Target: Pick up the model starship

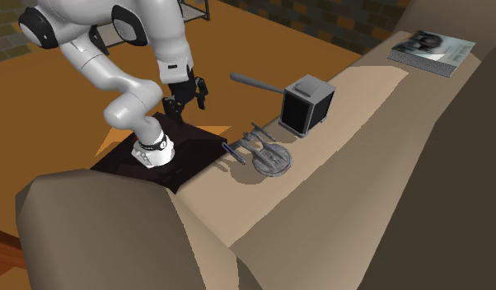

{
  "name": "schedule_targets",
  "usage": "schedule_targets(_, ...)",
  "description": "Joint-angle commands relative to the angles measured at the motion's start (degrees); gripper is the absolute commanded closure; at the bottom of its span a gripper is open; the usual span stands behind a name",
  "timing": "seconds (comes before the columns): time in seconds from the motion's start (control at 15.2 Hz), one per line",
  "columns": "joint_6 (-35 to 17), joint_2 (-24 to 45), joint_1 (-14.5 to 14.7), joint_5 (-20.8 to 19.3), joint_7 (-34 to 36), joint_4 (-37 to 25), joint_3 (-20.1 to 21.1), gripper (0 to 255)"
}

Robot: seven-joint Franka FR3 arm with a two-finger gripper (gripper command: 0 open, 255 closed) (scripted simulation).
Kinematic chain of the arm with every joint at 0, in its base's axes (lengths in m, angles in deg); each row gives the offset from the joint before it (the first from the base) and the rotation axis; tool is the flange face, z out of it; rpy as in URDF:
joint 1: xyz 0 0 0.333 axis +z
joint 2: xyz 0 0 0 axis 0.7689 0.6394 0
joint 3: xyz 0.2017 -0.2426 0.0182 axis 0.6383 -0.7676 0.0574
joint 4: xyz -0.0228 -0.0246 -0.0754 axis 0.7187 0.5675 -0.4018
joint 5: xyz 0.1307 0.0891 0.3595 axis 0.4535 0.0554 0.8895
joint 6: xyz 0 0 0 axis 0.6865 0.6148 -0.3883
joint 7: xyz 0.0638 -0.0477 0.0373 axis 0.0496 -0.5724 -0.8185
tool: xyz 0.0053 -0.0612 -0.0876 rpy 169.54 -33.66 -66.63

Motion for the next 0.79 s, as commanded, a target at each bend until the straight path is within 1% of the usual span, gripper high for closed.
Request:
schedule_targets(0.0, 0.0, 0.0, 0.0, 0.0, 0.0, 0.0, 0.0, 0)
schedule_targets(0.4, -1.7, 15.3, 0.2, -1.2, 9.5, -8.9, 7.8, 0)
schedule_targets(0.73, -0.5, 29.2, -0.1, -4.5, 17.7, -18.9, 13.3, 0)
